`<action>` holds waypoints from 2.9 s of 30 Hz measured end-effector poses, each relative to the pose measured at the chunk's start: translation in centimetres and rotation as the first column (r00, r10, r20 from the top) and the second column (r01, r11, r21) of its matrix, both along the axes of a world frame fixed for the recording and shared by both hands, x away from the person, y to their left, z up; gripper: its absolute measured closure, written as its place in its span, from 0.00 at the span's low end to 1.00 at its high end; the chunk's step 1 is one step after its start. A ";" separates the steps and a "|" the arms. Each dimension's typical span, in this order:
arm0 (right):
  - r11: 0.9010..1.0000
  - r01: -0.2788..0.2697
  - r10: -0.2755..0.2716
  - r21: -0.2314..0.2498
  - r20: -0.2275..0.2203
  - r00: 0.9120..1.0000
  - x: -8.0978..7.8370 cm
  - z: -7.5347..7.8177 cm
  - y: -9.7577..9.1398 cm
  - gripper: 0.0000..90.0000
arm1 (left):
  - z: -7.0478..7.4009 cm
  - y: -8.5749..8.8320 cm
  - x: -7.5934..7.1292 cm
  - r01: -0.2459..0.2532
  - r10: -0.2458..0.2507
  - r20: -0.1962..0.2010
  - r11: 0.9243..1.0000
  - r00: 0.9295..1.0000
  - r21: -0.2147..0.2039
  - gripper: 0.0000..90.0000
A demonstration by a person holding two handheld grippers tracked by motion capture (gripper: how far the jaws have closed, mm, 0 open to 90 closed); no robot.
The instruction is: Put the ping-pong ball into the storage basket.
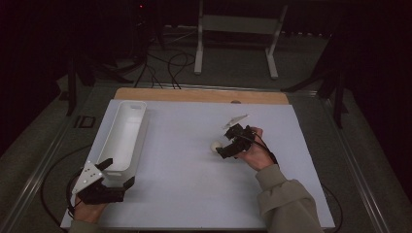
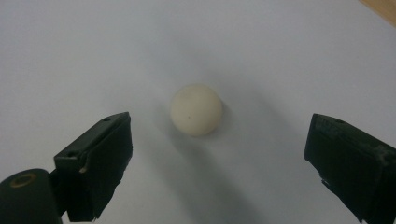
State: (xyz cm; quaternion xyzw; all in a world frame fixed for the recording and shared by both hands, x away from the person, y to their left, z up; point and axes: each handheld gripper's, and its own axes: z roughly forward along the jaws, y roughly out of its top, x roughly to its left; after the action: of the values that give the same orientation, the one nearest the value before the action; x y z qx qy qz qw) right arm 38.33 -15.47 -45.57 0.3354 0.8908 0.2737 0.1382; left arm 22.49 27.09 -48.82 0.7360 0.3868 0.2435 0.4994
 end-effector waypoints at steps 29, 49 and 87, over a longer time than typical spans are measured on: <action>1.000 0.004 -0.005 -0.022 -0.032 0.999 1.0 -1.4 2.1 0.08 | 0.0 0.0 0.0 0.001 -0.001 0.000 1.000 1.000 -0.001 0.00; 0.999 0.013 -0.015 -0.045 -0.043 0.999 1.5 -2.4 2.9 0.08 | 0.0 0.0 0.0 0.002 -0.002 0.000 1.000 1.000 0.000 0.00; 0.994 0.043 -0.052 -0.100 -0.087 0.995 2.0 -3.8 3.7 0.55 | 0.0 0.0 0.0 0.002 -0.002 0.000 1.000 1.000 0.000 0.00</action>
State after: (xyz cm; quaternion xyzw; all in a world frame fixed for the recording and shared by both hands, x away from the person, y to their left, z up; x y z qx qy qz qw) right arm 40.34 -11.81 -49.34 0.3610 0.9003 0.2108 0.1210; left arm 22.49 27.11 -48.82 0.7362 0.3861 0.2432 0.4998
